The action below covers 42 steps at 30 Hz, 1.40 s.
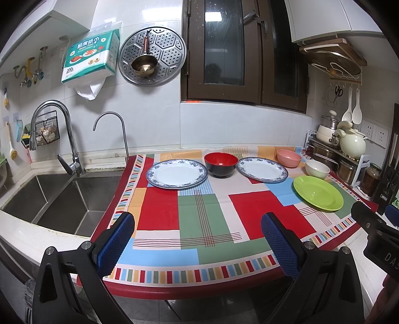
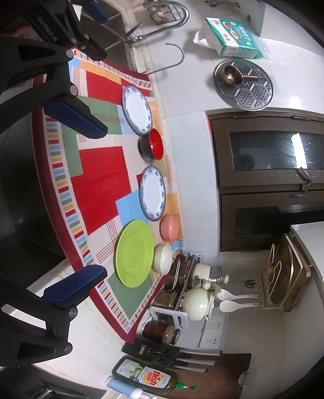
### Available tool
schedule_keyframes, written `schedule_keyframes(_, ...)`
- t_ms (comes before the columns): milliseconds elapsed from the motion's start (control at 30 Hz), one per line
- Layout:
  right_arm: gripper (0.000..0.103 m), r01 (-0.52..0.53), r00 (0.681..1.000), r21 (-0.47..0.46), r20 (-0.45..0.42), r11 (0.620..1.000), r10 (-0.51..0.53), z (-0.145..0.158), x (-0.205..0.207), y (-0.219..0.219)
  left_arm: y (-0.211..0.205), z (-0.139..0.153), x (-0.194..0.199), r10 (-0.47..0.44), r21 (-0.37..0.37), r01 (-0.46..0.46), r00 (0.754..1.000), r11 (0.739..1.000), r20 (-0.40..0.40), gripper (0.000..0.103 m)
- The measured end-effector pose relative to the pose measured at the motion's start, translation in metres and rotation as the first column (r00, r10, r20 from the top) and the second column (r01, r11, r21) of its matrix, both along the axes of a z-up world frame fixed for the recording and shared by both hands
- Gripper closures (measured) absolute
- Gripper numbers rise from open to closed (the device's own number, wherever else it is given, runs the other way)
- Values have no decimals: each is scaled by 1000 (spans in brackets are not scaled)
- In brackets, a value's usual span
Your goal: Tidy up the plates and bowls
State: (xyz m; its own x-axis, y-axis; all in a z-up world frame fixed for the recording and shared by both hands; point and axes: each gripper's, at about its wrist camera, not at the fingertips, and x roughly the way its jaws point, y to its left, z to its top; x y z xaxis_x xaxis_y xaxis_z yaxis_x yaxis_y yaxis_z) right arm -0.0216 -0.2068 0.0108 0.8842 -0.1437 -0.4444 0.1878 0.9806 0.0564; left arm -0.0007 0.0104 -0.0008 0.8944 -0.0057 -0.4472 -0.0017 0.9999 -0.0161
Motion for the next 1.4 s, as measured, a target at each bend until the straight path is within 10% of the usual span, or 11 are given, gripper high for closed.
schedule_keyframes(1400, 1, 113, 993, -9, -39, 994, -114, 0, 34, -35, -55, 15, 66, -180, 53, 179, 983, 982, 24, 0)
